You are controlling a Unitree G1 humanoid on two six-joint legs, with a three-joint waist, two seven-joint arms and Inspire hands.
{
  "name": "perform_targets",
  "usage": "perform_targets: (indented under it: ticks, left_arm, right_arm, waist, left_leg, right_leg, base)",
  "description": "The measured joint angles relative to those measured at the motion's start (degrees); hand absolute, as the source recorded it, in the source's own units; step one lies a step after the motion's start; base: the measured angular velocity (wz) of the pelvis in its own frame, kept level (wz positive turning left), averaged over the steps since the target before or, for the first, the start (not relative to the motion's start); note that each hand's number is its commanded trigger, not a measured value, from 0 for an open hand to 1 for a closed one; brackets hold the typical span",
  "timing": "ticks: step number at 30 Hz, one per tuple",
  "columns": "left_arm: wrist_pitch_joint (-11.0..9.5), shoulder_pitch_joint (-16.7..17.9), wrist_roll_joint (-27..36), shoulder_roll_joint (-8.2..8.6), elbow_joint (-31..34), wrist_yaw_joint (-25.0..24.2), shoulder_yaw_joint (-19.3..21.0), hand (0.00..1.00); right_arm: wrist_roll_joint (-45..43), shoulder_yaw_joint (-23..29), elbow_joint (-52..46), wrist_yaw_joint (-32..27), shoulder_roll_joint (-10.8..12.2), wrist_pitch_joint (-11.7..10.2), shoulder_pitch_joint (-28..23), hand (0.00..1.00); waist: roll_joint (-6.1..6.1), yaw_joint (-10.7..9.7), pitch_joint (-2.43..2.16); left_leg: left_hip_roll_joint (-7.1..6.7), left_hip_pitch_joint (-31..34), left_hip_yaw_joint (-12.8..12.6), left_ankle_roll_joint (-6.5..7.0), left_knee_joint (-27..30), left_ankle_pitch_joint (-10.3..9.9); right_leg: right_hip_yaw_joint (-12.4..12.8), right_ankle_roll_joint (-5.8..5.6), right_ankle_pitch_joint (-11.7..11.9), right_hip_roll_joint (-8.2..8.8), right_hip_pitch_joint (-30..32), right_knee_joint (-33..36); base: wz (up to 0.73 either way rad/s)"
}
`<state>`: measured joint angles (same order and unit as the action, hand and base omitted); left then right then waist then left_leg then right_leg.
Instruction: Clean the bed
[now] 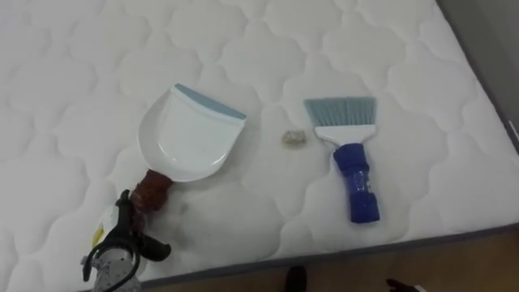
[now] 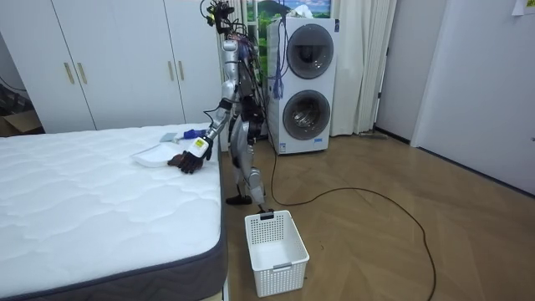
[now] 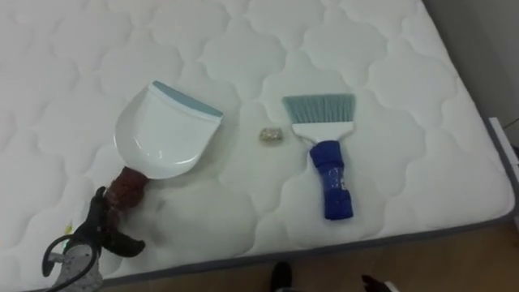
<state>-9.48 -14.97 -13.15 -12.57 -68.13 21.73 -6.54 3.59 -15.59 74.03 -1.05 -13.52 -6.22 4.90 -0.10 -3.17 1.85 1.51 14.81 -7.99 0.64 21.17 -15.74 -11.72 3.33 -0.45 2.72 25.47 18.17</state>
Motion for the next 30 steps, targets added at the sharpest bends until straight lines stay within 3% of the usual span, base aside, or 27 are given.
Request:
perform_targets:
  ticks: [7,14,23,30]
  left_arm:
    - [-0.1,-1.3,1.7,-0.49,0.0,0.0,0.2,0.00]
    - [-0.2,-3.5,2.4,-0.98,0.1,0.7,-0.1,0.00]
    - [-0.7,-5.3,2.4,-0.99,1.3,3.9,-0.5,0.00]
    - [-1.0,-5.3,2.4,-0.97,1.3,5.1,-0.5,0.00]
  right_arm:
    - [0.5,-0.1,-0.6,0.5,0.0,-0.2,-0.3,0.00]
    - [0.9,-1.8,-0.8,-0.2,0.0,-0.2,-0.6,0.00]
    - [1.0,-2.4,-1.1,-2.2,-0.1,-0.8,-0.7,0.00]
    - [1.3,-3.4,-1.4,-3.1,-0.1,-1.3,-1.0,0.00]
  waist:
    - [0.03,-1.2,0.12]
    - [0.81,-1.3,0.52]
    - [1.93,-1.6,0.37]
    - [1.95,-1.5,0.36]
  left_leg:
    - [0.44,3.3,0.1,0.21,4.0,-1.2]
    - [0.80,4.7,0.0,0.50,6.1,-2.1]
    - [0.85,5.1,0.1,0.61,6.1,-2.2]
    - [0.85,5.0,0.1,0.64,6.2,-2.2]
  right_leg:
    - [-0.1,0.72,1.1,-0.02,1.8,0.8]
    - [0.2,0.45,1.6,-0.28,2.2,0.7]
    - [0.2,0.44,1.5,-0.30,2.7,0.8]
    - [-0.1,0.22,1.2,-0.14,2.7,1.0]
  base:
    - [0.00]
    - [0.00]
    - [0.00]
    - [0.00]
